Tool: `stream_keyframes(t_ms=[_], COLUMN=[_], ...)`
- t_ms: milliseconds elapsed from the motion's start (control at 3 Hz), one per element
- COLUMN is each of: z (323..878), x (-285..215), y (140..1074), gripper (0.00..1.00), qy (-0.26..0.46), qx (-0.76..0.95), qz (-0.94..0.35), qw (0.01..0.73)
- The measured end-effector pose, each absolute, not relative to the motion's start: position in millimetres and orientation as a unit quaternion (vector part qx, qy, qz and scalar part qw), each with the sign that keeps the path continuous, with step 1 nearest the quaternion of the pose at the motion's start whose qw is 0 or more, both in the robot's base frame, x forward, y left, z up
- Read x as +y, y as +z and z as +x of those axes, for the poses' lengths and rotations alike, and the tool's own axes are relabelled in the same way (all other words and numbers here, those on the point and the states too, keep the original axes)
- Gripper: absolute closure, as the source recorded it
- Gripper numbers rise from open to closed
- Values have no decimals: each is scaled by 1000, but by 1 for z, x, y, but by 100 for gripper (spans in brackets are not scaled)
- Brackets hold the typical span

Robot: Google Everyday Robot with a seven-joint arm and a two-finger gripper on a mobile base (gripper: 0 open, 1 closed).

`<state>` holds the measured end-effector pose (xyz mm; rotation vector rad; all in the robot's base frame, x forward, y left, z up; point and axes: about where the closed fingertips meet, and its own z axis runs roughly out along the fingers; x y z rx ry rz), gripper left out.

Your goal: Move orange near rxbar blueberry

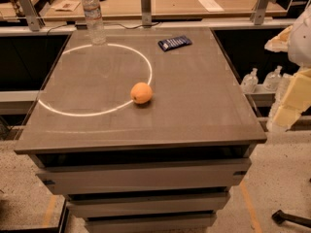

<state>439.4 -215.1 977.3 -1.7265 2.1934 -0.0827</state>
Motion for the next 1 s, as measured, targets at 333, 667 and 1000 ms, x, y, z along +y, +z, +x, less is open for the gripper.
stream_keyframes(t_ms=[333, 667, 1000], z=[446, 447, 444], x=[-212, -184, -154], y=[972, 969, 968], gripper=[0, 0, 0], qy=[15, 89, 173], qx=[750, 693, 612], qz=[-628, -676, -718], qw=[209, 237, 283])
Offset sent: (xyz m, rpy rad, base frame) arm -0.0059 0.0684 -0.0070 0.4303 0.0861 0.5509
